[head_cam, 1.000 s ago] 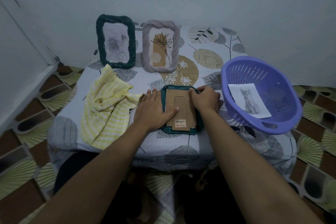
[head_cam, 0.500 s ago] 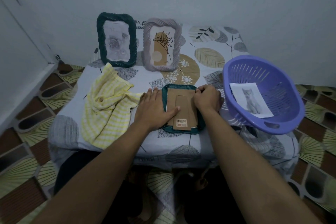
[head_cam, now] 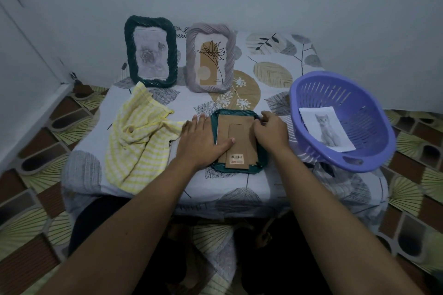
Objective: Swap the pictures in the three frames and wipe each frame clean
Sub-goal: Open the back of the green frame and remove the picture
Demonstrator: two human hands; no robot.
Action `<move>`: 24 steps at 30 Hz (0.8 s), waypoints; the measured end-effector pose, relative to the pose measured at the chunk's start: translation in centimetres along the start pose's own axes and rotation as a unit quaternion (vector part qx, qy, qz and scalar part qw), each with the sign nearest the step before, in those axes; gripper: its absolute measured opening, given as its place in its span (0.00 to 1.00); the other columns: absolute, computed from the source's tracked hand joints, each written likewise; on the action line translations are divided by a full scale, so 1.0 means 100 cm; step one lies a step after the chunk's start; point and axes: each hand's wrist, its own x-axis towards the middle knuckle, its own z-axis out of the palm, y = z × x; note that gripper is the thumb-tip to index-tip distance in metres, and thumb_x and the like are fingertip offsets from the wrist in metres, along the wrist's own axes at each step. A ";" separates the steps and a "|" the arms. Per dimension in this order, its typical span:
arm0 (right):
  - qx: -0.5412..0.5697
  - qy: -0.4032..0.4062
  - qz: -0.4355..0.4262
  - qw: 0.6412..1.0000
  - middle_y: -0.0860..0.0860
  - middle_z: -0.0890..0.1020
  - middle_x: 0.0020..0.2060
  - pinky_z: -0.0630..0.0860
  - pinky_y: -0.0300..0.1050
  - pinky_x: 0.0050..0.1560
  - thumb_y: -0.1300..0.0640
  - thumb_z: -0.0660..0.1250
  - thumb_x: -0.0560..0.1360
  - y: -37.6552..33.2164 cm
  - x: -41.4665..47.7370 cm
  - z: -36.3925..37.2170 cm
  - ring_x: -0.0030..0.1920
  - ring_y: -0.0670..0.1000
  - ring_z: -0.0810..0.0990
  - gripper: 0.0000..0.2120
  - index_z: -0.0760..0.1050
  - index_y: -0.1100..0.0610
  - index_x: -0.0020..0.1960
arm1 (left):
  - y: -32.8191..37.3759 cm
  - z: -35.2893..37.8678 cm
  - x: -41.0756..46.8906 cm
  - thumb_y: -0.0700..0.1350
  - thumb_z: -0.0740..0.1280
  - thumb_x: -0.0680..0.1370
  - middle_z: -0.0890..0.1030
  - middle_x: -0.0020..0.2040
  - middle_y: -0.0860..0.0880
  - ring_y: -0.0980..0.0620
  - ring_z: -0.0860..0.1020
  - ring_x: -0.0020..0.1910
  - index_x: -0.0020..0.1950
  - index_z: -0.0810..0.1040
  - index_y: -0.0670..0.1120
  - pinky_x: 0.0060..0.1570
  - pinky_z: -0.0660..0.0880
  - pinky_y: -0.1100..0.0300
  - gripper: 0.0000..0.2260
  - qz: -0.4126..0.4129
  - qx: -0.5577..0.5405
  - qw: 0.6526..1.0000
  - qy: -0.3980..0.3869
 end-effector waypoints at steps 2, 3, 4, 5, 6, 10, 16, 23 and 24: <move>0.000 -0.023 -0.013 1.000 0.57 0.80 0.62 0.73 0.53 0.65 0.55 0.66 0.77 0.003 -0.006 0.000 0.63 0.60 0.77 0.22 0.74 0.58 0.69 | 0.001 0.000 0.002 0.74 0.53 0.75 0.54 0.81 0.42 0.43 0.50 0.80 0.81 0.53 0.44 0.77 0.45 0.45 0.45 -0.003 0.003 1.000 -0.010; -0.010 -0.032 -0.018 0.999 0.57 0.80 0.63 0.73 0.52 0.66 0.54 0.66 0.76 0.004 -0.008 -0.001 0.65 0.59 0.76 0.23 0.72 0.57 0.71 | 0.002 0.001 0.002 0.74 0.53 0.75 0.54 0.81 0.41 0.42 0.50 0.80 0.81 0.53 0.43 0.77 0.45 0.44 0.46 -0.005 0.003 1.000 -0.017; -0.019 -0.038 -0.020 0.999 0.57 0.79 0.64 0.72 0.51 0.66 0.53 0.66 0.75 0.006 -0.011 -0.001 0.65 0.59 0.75 0.24 0.72 0.55 0.71 | 0.003 0.001 0.003 0.75 0.53 0.75 0.53 0.81 0.41 0.42 0.49 0.80 0.81 0.52 0.43 0.77 0.44 0.43 0.46 -0.006 0.002 1.000 -0.023; -0.024 -0.043 -0.022 0.999 0.57 0.78 0.64 0.71 0.51 0.66 0.52 0.66 0.76 0.008 -0.013 -0.001 0.66 0.59 0.74 0.25 0.71 0.54 0.71 | 0.005 0.001 0.003 0.75 0.52 0.74 0.53 0.81 0.42 0.42 0.48 0.80 0.81 0.52 0.43 0.77 0.43 0.42 0.46 -0.005 0.002 1.000 -0.028; -0.027 -0.048 -0.026 0.998 0.57 0.78 0.64 0.70 0.52 0.67 0.52 0.65 0.76 0.009 -0.016 -0.001 0.66 0.60 0.73 0.24 0.70 0.54 0.71 | 0.008 0.001 0.004 0.75 0.52 0.74 0.53 0.81 0.42 0.43 0.48 0.80 0.81 0.52 0.43 0.77 0.43 0.41 0.46 -0.005 0.005 0.999 -0.032; -0.060 -0.046 -0.065 0.995 0.58 0.68 0.74 0.62 0.60 0.73 0.51 0.59 0.81 0.017 -0.020 0.003 0.74 0.61 0.64 0.21 0.68 0.55 0.73 | 0.019 0.001 0.004 0.76 0.51 0.74 0.52 0.82 0.43 0.43 0.47 0.80 0.81 0.51 0.42 0.76 0.42 0.38 0.47 -0.004 0.005 0.999 -0.045; -0.153 -0.084 -0.108 0.979 0.52 0.53 0.81 0.47 0.58 0.77 0.43 0.51 0.84 0.023 -0.033 0.003 0.80 0.57 0.49 0.25 0.57 0.46 0.80 | 0.015 -0.001 -0.001 0.66 0.53 0.81 0.50 0.82 0.45 0.44 0.45 0.81 0.82 0.52 0.46 0.77 0.43 0.44 0.36 0.022 -0.068 0.997 -0.018; -0.205 -0.078 -0.104 0.970 0.50 0.53 0.81 0.46 0.55 0.77 0.41 0.49 0.84 0.020 -0.038 0.006 0.80 0.57 0.50 0.25 0.56 0.44 0.80 | -0.003 -0.007 -0.021 0.55 0.59 0.79 0.72 0.72 0.48 0.45 0.65 0.71 0.69 0.77 0.52 0.68 0.65 0.41 0.20 0.145 -0.134 0.980 0.016; -0.207 -0.075 -0.105 0.970 0.50 0.54 0.81 0.46 0.55 0.78 0.41 0.49 0.84 0.020 -0.038 0.006 0.80 0.57 0.50 0.25 0.57 0.44 0.80 | -0.006 -0.008 -0.024 0.54 0.60 0.78 0.75 0.68 0.49 0.46 0.68 0.68 0.65 0.79 0.52 0.66 0.67 0.41 0.19 0.159 -0.136 0.978 0.017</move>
